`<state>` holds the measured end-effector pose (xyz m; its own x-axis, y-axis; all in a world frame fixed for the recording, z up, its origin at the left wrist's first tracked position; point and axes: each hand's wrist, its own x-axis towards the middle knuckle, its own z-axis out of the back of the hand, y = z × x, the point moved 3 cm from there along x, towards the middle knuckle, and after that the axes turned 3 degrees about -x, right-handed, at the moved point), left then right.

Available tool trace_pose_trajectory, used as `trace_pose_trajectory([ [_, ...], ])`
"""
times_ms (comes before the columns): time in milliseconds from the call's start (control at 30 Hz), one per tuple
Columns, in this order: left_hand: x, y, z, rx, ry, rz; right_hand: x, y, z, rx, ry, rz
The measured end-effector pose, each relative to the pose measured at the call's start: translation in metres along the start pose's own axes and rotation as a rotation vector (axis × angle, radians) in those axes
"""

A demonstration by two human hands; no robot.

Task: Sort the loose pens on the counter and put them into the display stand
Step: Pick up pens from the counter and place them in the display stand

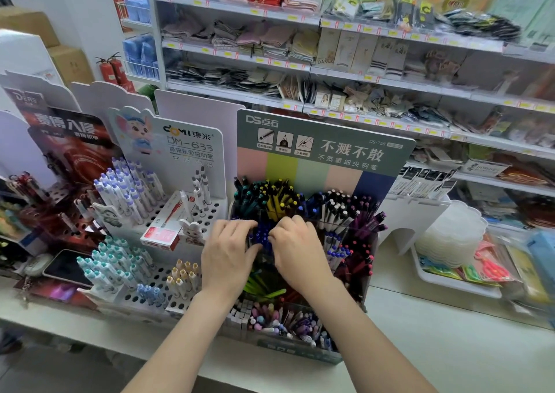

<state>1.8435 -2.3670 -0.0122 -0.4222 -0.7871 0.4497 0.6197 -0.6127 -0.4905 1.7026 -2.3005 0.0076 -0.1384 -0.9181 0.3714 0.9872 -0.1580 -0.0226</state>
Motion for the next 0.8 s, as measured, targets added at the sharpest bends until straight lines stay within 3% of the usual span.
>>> trace_pose_trajectory([
  [133,-0.014,0.002,-0.018,0.107,0.022,-0.096,-0.036,0.008,-0.005,0.071,-0.119,-0.217],
  [233,-0.024,-0.008,-0.038,0.153,0.148,-0.211,-0.051,0.019,-0.018,0.052,-0.044,-0.142],
  [367,-0.022,-0.009,-0.038,0.036,0.101,-0.147,-0.046,-0.002,-0.017,0.172,-0.026,-0.129],
  [433,-0.019,-0.015,-0.031,-0.026,0.038,-0.134,-0.046,-0.004,-0.01,0.21,-0.086,-0.151],
  [533,-0.003,-0.036,-0.024,-0.092,0.049,-0.276,-0.036,-0.014,0.009,0.301,-0.235,-0.24],
  [633,0.018,-0.044,-0.026,-0.033,0.138,-0.367,-0.018,-0.028,0.014,0.357,-0.174,-0.195],
  [800,0.038,-0.053,-0.029,0.139,0.206,-0.302,0.006,-0.04,0.025,0.269,-0.165,-0.191],
])
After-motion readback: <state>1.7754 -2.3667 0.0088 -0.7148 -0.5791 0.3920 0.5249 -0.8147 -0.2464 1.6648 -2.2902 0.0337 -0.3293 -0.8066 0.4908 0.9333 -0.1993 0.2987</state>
